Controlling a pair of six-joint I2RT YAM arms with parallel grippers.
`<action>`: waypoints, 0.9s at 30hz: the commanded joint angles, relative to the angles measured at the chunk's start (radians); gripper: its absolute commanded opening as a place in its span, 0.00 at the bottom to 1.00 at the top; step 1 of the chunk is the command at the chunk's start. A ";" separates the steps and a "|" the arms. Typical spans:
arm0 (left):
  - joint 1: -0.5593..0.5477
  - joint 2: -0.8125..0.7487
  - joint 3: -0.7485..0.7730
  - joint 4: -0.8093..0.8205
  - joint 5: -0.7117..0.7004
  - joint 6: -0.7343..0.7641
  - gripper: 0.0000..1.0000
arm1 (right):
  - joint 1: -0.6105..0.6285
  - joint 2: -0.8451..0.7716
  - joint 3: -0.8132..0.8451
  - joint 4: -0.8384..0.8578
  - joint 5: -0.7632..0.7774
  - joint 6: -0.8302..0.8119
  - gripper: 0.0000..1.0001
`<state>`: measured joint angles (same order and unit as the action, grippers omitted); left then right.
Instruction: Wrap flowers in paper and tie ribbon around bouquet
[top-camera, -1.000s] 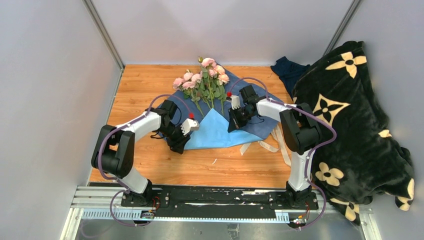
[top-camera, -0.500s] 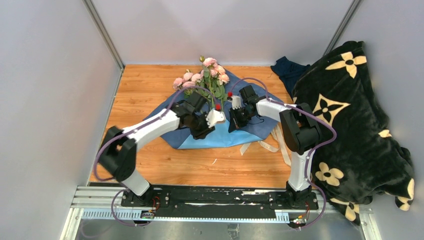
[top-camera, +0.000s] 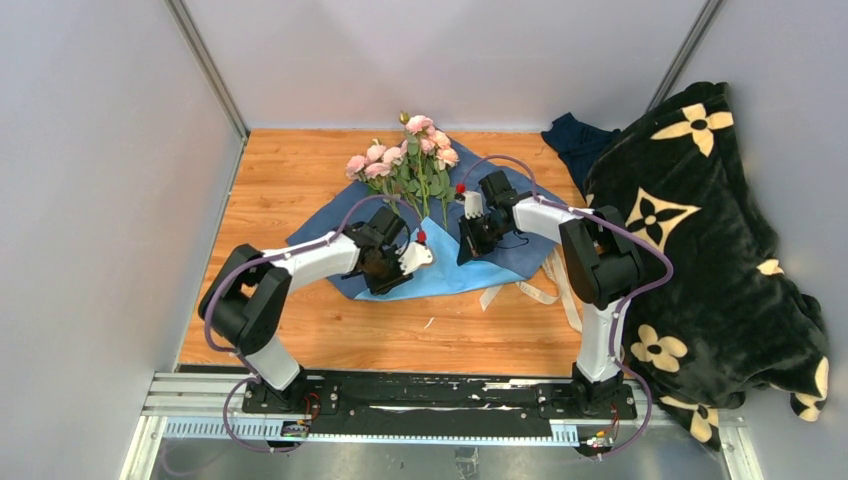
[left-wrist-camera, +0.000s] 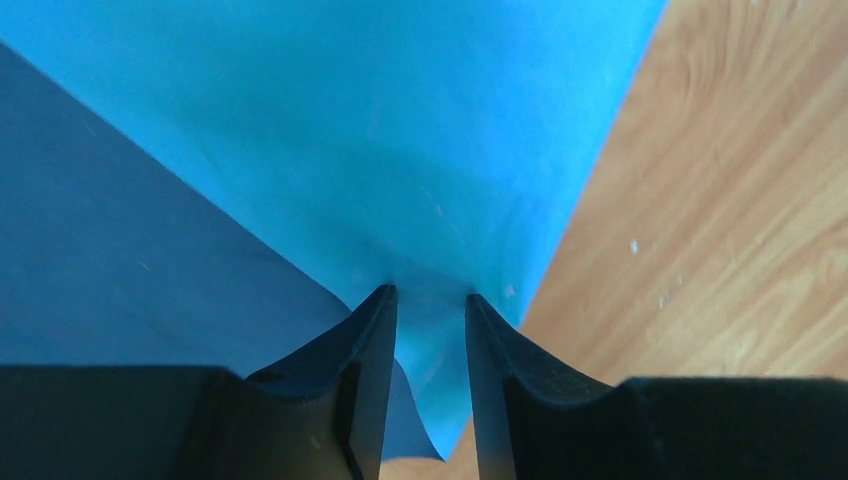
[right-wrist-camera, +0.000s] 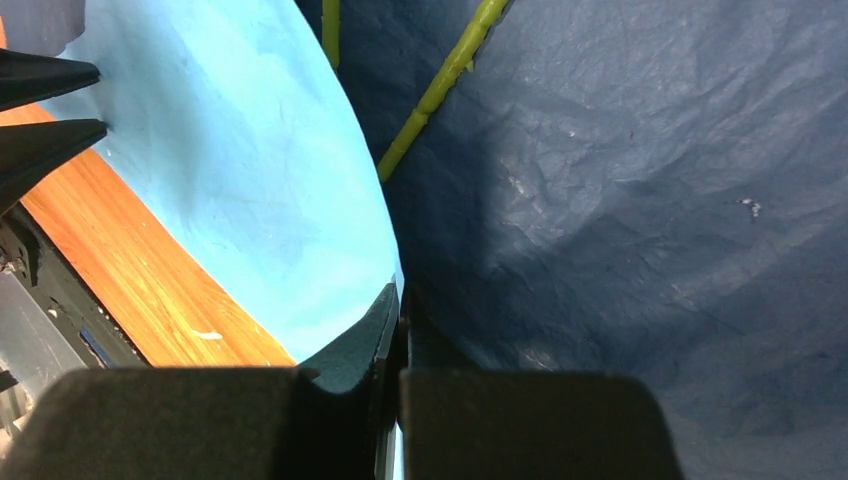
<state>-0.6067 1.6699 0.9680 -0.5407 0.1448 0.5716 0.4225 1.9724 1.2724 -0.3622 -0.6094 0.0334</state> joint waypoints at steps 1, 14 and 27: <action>0.031 -0.045 -0.146 -0.087 -0.044 0.029 0.37 | -0.016 0.009 -0.019 -0.043 0.039 -0.023 0.00; 0.179 -0.218 -0.051 -0.246 -0.139 0.065 0.39 | -0.015 0.015 -0.018 -0.047 0.027 -0.018 0.00; -0.039 0.078 0.260 0.048 -0.132 -0.246 0.42 | -0.011 -0.016 -0.003 -0.059 0.050 0.038 0.12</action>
<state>-0.6418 1.6123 1.2072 -0.5716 0.0463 0.4446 0.4198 1.9720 1.2724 -0.3687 -0.6128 0.0479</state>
